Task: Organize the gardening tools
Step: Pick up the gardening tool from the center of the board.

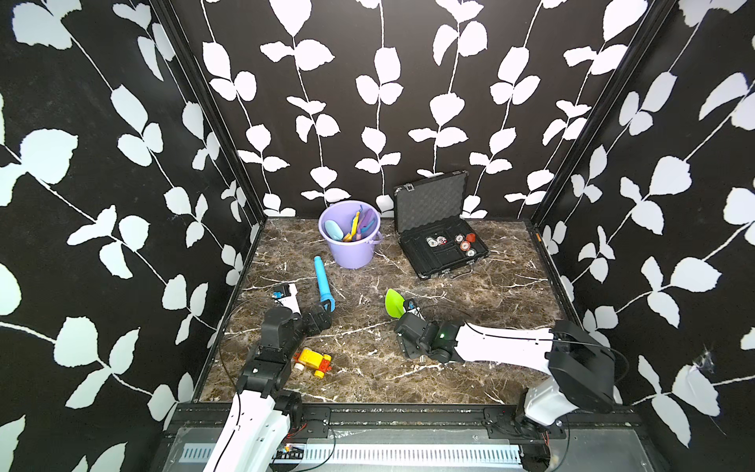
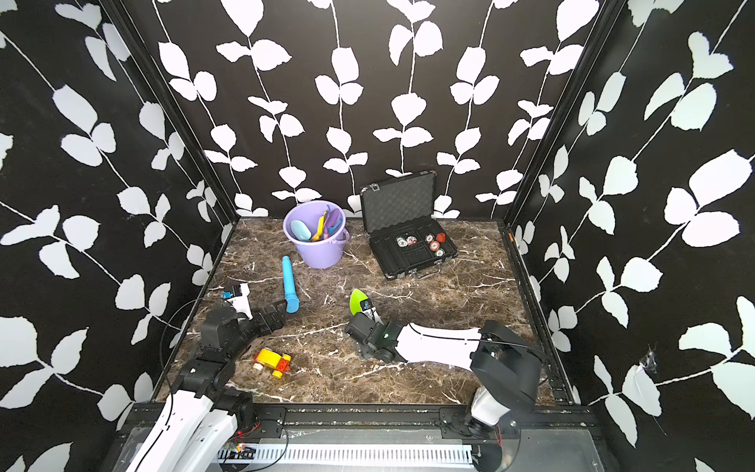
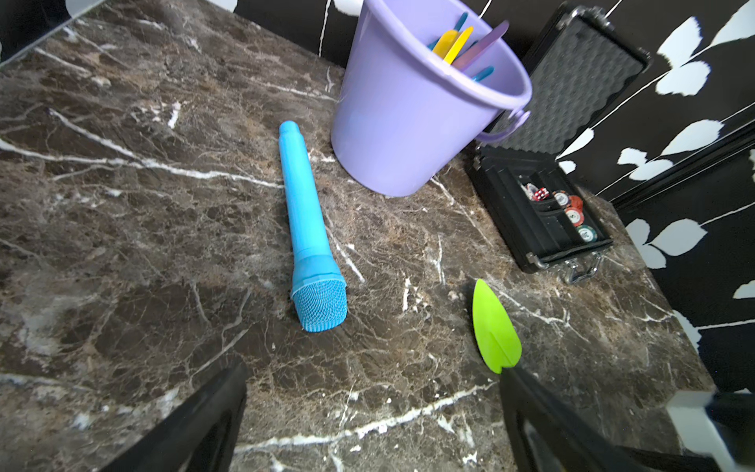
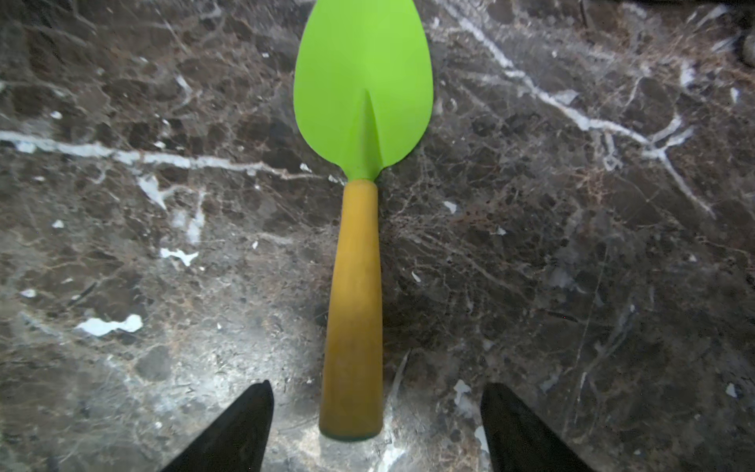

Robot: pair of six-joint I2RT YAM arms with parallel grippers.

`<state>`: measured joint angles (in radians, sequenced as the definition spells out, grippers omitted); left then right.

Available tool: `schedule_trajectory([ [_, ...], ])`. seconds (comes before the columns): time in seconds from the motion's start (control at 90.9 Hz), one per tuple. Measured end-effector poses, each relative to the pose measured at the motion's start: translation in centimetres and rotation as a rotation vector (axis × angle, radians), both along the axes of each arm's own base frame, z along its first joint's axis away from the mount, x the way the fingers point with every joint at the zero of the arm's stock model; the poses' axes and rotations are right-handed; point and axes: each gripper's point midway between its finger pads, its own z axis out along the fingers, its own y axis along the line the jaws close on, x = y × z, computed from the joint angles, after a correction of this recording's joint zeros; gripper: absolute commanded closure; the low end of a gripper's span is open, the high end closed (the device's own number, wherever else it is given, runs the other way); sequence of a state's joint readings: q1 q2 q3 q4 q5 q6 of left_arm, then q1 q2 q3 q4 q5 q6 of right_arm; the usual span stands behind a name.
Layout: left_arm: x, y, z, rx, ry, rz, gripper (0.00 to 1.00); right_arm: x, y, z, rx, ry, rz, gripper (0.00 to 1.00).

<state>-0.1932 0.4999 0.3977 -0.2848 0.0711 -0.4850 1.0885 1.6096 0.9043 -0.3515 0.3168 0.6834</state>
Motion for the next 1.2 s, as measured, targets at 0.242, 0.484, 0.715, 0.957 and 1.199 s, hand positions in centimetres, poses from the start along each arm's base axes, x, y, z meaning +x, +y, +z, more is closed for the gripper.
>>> schedule_trajectory([
  [0.242,0.0,0.0,-1.0,-0.001,0.024,0.002,0.01,1.2,0.4,-2.7,0.028,0.076,-0.015,0.33],
  [0.484,0.0,0.0,-1.3,-0.005,0.035,0.004,0.01,2.1,2.0,-2.9,0.043,0.076,0.019,0.5],
  [0.715,0.0,0.1,-1.6,-0.005,0.039,0.013,0.01,2.2,2.7,-2.9,0.045,0.078,0.048,0.85],
  [0.957,0.3,0.0,-1.5,-0.018,0.04,0.019,0.01,1.9,2.9,-2.8,0.015,0.077,0.084,1.0],
  [1.199,0.7,-0.3,-2.1,-0.041,0.062,0.02,0.01,1.5,3.3,-2.6,-0.009,0.052,0.138,1.0],
])
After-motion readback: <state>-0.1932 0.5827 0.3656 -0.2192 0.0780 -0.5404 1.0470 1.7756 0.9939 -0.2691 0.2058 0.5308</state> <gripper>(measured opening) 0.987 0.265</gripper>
